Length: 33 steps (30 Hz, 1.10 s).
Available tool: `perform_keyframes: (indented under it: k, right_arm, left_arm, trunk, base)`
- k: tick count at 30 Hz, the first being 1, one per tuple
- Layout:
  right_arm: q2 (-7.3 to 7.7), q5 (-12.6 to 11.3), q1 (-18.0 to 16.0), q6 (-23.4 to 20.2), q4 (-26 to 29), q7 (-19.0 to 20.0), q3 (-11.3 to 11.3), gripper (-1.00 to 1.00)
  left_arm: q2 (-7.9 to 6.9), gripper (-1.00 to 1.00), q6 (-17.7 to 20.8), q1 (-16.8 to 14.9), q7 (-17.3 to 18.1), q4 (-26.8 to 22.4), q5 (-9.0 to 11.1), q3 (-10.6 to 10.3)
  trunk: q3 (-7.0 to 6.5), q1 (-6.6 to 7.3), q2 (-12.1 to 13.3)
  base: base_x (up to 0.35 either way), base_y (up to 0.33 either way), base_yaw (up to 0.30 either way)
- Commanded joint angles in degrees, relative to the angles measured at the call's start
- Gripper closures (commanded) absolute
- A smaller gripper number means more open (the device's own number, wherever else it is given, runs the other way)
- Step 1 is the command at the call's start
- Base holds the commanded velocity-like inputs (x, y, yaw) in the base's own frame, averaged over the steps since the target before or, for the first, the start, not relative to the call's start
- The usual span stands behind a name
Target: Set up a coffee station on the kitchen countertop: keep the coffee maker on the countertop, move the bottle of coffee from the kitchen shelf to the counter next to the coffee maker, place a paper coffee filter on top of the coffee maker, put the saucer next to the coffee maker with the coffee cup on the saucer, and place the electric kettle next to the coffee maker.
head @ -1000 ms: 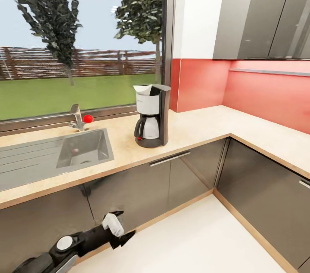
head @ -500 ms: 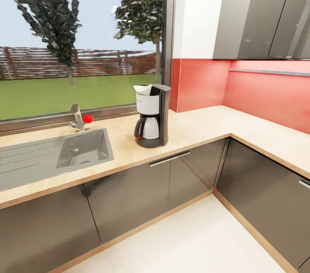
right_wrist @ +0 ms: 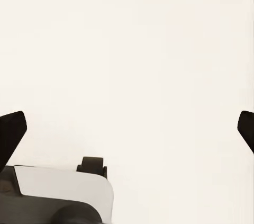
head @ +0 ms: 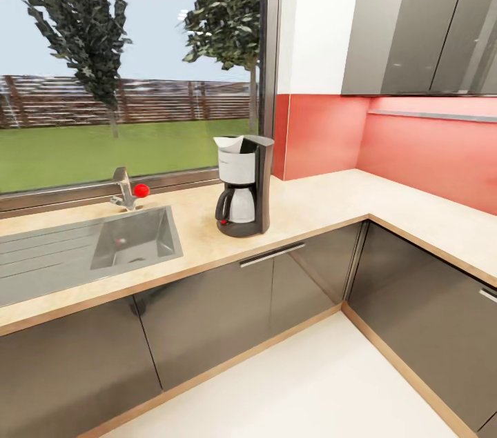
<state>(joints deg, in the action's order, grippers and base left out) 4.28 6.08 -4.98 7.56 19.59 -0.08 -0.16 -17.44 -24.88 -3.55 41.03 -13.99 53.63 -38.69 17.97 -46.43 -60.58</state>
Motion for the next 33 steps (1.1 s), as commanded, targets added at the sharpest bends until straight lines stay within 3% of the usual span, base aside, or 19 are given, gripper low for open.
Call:
perform_keyframes:
  k: [1,19,33]
  right_arm:
    - [0.14,0.53,-0.03,0.15,-0.06,0.01,-0.01,-1.0]
    - [0.55,0.4,-0.03,0.09,-0.25,-0.07,0.12,-1.0]
    - [0.39,0.59,-0.03,0.08,-0.25,-0.18,0.3,-1.0]
  left_arm:
    - [0.0,-1.0,-0.28,-0.06,0.09,0.07,0.5,-0.47]
    - [0.2,-1.0,-0.32,-0.05,0.11,0.28,0.51,-0.25]
    - [0.33,-1.0,-0.18,-0.05,0.02,0.33,0.51,-0.23]
  trunk:
    - [0.07,0.0,-0.04]
    - [0.07,0.0,-0.04]
    - [0.07,0.0,-0.04]
  base:
    - [0.0,0.0,0.0]
    - [0.0,0.0,0.01]
    - [0.0,0.0,0.232]
